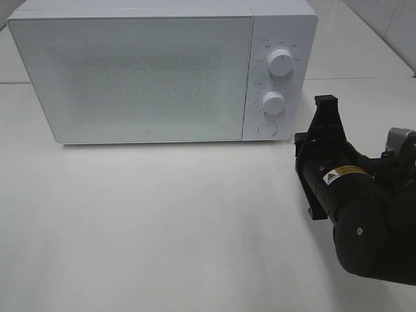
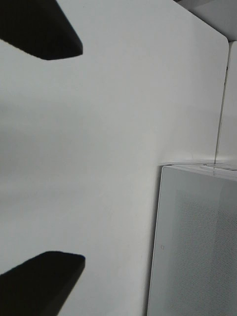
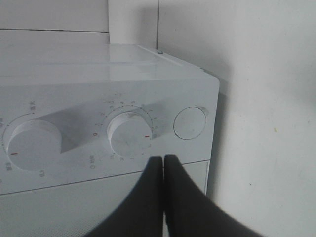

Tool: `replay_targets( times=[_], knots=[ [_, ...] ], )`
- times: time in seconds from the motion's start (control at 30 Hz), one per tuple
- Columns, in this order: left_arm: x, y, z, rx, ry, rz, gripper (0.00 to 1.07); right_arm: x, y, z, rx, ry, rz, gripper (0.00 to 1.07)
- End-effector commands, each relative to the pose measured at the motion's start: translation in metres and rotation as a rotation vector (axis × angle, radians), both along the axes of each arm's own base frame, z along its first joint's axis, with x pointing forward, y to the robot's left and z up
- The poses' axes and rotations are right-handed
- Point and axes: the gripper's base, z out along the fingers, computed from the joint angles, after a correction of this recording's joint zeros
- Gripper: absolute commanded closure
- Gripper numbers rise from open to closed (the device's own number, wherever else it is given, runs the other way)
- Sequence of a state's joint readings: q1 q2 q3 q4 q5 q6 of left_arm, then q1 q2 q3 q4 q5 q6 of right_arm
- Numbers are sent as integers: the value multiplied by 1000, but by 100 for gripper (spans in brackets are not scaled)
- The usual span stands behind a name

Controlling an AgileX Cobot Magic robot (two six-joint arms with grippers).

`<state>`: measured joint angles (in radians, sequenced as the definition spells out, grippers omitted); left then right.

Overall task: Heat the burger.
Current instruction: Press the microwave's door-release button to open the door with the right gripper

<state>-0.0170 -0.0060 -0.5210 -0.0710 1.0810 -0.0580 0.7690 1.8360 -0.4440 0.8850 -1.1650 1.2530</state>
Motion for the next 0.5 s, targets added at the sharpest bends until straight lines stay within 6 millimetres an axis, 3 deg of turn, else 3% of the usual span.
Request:
replay_targets(
  times=[0.03,0.5],
  knots=[
    [-2,0,0,0,-26,-2,9,9,8,-3,24,0,-3,107],
    [-2,0,0,1,-26,-2,9,35,19,-16,71,72,-3,107]
  ],
)
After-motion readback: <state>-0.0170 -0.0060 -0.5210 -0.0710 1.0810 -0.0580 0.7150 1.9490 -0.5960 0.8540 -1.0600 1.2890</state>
